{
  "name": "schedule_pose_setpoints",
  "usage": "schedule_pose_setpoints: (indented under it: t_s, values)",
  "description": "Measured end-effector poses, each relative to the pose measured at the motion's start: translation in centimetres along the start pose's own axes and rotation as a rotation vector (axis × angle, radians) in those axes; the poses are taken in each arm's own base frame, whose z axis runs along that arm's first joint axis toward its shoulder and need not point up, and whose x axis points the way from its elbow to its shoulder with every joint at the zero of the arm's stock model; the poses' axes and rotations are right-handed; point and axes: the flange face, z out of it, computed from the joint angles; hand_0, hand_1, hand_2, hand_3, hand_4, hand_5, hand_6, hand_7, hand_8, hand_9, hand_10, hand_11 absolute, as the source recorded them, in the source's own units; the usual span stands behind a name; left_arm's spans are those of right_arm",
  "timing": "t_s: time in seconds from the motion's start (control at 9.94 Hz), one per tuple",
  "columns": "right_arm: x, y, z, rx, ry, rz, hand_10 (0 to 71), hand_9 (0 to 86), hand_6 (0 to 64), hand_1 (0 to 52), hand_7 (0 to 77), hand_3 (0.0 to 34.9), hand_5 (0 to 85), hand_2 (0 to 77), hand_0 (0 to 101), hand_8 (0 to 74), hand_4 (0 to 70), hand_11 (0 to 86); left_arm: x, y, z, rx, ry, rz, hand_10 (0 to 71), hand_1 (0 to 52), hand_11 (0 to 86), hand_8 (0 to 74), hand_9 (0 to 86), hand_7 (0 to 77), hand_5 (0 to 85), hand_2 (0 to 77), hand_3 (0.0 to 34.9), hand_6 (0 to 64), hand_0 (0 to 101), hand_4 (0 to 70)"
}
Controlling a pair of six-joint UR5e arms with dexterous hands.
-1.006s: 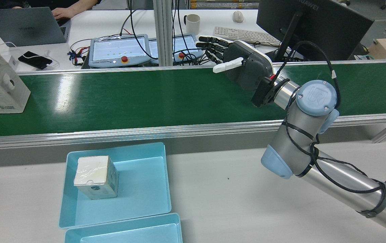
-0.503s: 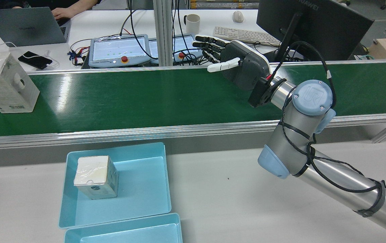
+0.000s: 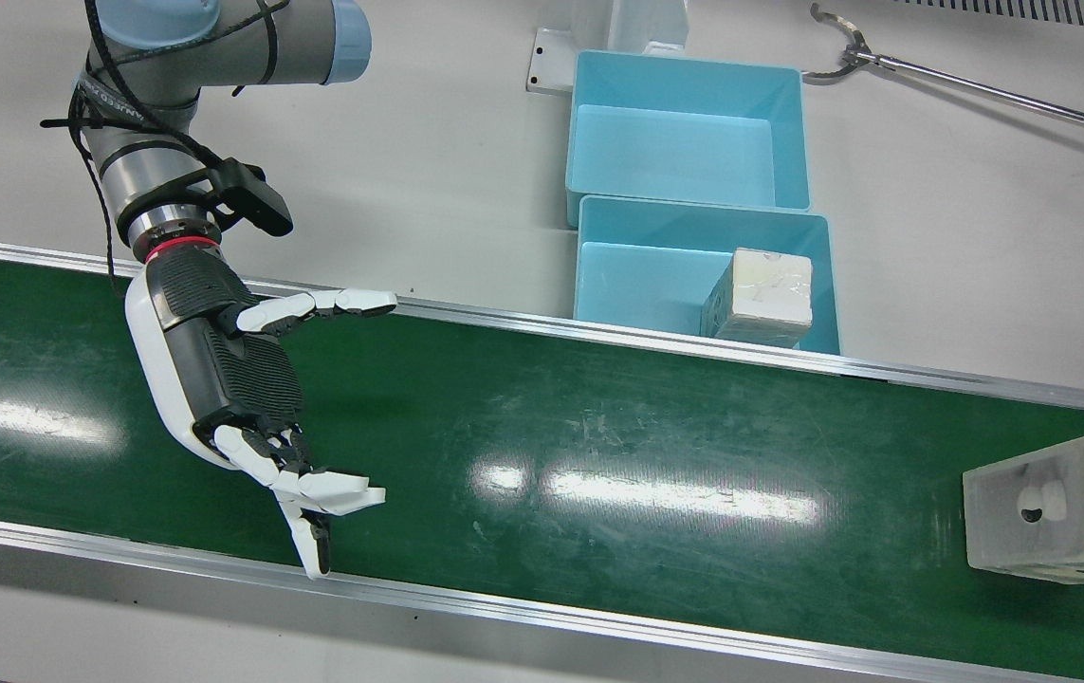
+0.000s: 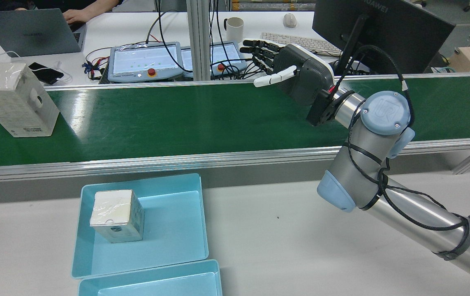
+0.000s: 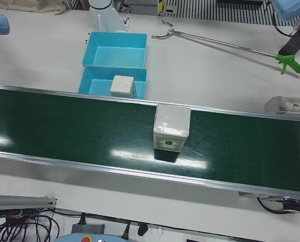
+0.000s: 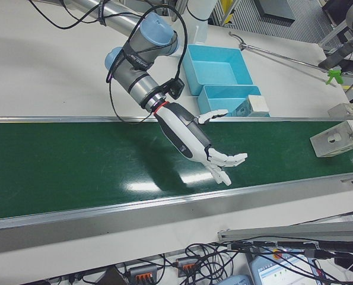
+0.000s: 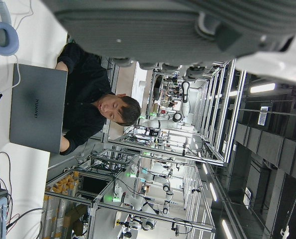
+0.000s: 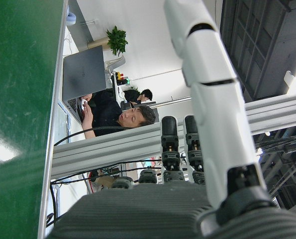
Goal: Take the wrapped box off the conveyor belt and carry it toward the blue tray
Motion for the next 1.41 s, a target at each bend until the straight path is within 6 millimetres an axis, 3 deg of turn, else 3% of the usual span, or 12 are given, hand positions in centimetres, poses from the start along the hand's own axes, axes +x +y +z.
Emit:
schedule_pose_setpoints:
  t_s: [0.2, 0.3, 0.7, 0.91, 1.01, 1.41]
  values:
    - [-0.3, 0.0, -0.1, 0.014, -0.006, -0.006, 0.0, 3.8, 7.1, 22.9, 25.6, 0.6, 21.8, 13.1, 57, 0.5, 20.2, 1.6, 0.0, 0.0, 0.0, 0.0, 0.0, 0.0, 0.5, 0.0, 0.0, 0.5, 0.5, 0.5, 1.1, 1.1, 0.0, 0.0, 0, 0.0]
    - [-0.3, 0.0, -0.2, 0.017, -0.007, -0.006, 0.0, 3.3, 7.1, 22.9, 22.4, 2.0, 20.7, 14.2, 56, 0.5, 19.1, 1.6, 0.0, 0.0, 0.0, 0.0, 0.0, 0.0, 0.5, 0.0, 0.0, 0.5, 0.5, 0.5, 1.1, 1.1, 0.0, 0.0, 0, 0.0]
    - [0.7, -0.2, 0.1, 0.019, 0.001, 0.0, 0.0, 3.3, 7.6, 21.8, 22.9, 2.1, 20.7, 14.7, 55, 0.5, 19.1, 1.1, 0.0, 0.0, 0.0, 0.0, 0.0, 0.0, 0.5, 0.0, 0.0, 0.5, 0.5, 0.5, 1.1, 1.1, 0.0, 0.0, 0, 0.0]
    - [1.2, -0.2, 0.6, 0.02, -0.002, 0.004, 2.7, 3.3, 7.6, 21.8, 21.3, 2.1, 20.2, 14.7, 55, 0.5, 19.1, 7.1, 0.0, 0.0, 0.0, 0.0, 0.0, 0.0, 0.5, 0.0, 0.0, 0.5, 0.5, 0.5, 1.1, 0.5, 0.0, 0.0, 0, 0.0]
    - [1.3, -0.2, 0.7, 0.019, -0.008, 0.005, 2.7, 3.3, 8.2, 21.8, 22.9, 2.1, 20.2, 14.2, 55, 0.5, 19.1, 3.3, 0.0, 0.0, 0.0, 0.0, 0.0, 0.0, 0.5, 0.0, 0.0, 0.5, 0.5, 0.5, 1.1, 1.1, 0.0, 0.0, 0, 0.0]
    - [2.2, -0.3, 0.8, 0.019, -0.002, 0.015, 0.5, 3.3, 8.2, 21.8, 22.9, 2.2, 20.2, 14.2, 55, 0.5, 19.6, 3.3, 0.0, 0.0, 0.0, 0.0, 0.0, 0.0, 0.0, 0.0, 0.0, 0.5, 0.5, 0.5, 1.1, 0.5, 0.0, 0.0, 0, 0.0]
